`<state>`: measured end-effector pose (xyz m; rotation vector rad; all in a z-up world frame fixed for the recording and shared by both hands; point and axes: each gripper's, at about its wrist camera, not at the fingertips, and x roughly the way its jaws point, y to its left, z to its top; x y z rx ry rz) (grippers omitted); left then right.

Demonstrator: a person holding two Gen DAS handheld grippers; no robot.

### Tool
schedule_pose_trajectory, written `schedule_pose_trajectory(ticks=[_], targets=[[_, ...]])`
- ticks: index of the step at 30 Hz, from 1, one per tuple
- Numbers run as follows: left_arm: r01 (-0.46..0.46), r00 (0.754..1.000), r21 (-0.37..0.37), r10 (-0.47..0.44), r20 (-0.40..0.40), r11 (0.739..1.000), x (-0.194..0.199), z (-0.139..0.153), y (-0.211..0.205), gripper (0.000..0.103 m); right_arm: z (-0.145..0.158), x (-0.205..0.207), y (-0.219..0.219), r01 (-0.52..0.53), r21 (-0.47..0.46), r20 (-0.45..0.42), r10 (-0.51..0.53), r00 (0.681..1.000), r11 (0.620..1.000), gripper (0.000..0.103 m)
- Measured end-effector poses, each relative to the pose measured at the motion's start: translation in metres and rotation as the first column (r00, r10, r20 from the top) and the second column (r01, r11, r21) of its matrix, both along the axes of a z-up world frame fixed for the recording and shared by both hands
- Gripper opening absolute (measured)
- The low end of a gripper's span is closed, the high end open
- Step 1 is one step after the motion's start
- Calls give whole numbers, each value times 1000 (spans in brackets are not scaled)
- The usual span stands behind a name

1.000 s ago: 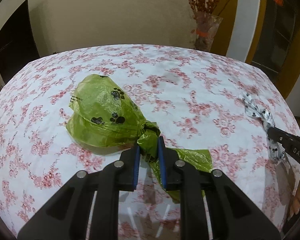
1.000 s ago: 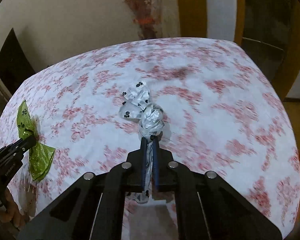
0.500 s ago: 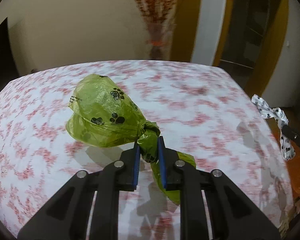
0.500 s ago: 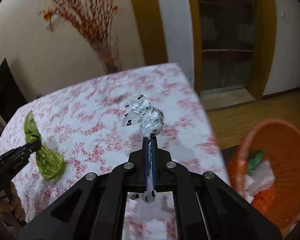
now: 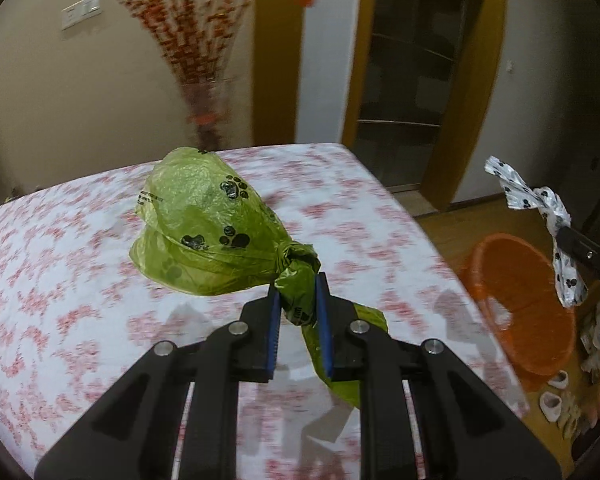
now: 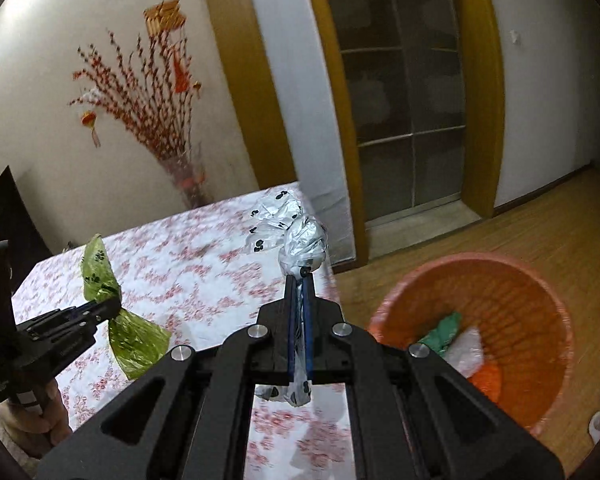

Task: Collect trash
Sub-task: 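Carry the lime-green and patterned bags over the orange basket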

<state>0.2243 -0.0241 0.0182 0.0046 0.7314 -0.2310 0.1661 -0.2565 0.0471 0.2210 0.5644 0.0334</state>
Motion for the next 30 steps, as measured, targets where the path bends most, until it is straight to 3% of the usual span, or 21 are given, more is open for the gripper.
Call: schedule_pose_trajectory(ticks=[13, 30], targets=[[188, 982, -29, -188, 26, 982, -18, 15, -84, 17, 8, -42, -56, 156, -18, 79, -154, 985, 988, 4], [412, 911, -67, -412, 17, 909, -27, 7, -185, 17, -10, -73, -115, 357, -2, 113, -355, 928, 934, 4]])
